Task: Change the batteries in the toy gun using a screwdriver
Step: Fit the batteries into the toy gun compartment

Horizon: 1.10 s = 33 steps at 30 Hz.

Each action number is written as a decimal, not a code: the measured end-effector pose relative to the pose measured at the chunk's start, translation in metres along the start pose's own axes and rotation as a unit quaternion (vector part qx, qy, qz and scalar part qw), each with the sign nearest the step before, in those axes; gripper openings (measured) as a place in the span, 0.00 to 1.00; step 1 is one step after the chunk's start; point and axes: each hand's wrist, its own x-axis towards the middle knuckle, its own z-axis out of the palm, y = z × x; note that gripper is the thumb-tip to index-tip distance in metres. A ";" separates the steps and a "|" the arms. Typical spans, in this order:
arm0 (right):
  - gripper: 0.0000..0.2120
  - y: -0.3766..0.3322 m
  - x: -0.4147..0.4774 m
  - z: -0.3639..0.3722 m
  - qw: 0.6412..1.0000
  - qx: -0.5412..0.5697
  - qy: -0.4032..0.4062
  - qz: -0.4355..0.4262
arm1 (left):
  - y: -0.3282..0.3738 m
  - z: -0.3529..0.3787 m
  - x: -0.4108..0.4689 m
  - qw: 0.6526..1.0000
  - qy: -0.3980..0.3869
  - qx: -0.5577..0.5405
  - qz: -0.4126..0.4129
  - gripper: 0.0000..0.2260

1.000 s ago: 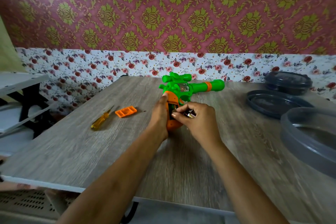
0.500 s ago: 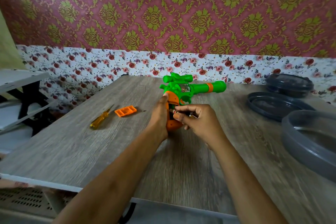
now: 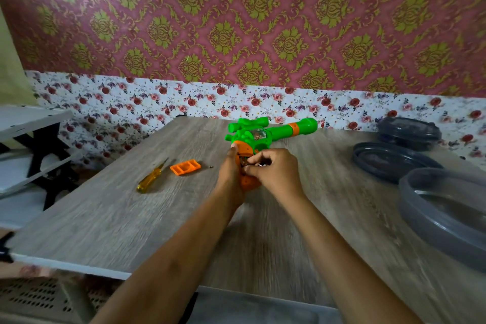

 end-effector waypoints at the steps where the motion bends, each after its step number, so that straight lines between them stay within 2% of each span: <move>1: 0.09 -0.005 0.003 0.000 0.999 -0.029 -0.015 -0.002 | 0.001 -0.001 -0.001 1.000 0.004 -0.009 0.004 0.19; 6: 0.07 -0.025 0.019 -0.004 0.982 -0.157 -0.101 -0.013 | 0.002 -0.004 0.006 0.999 0.029 -0.029 0.024 0.19; 9: 0.08 -0.025 0.023 -0.003 0.975 -0.185 -0.122 -0.010 | 0.001 -0.003 0.009 0.999 0.032 -0.009 0.027 0.20; 16: 0.04 -0.004 0.022 0.014 0.980 -0.190 0.029 -0.045 | -0.005 -0.002 0.012 1.000 0.017 0.018 0.012 0.17; 19: 0.06 0.004 0.022 0.016 0.994 -0.102 0.046 0.010 | -0.003 -0.001 0.010 1.000 0.016 0.009 0.009 0.17; 21: 0.06 0.008 0.022 0.004 0.989 0.075 0.027 0.125 | -0.003 -0.001 0.010 1.000 0.019 -0.007 -0.010 0.19; 23: 0.06 0.013 0.023 -0.014 0.935 0.258 -0.010 0.242 | -0.003 0.000 0.011 0.999 0.010 -0.035 -0.022 0.18; 25: 0.07 0.022 0.020 -0.028 0.897 0.327 -0.038 0.296 | -0.003 -0.001 0.013 0.998 0.003 -0.055 -0.016 0.16; 29: 0.15 0.040 0.005 -0.042 0.863 0.388 -0.100 0.308 | -0.006 -0.003 0.016 0.997 -0.007 -0.072 -0.004 0.15; 31: 0.20 0.041 0.004 -0.050 0.857 0.416 -0.131 0.274 | -0.006 -0.004 0.018 0.997 -0.007 -0.072 -0.001 0.16; 33: 0.19 0.040 0.005 -0.058 0.848 0.448 -0.165 0.230 | -0.006 -0.004 0.018 0.999 0.000 -0.050 0.001 0.18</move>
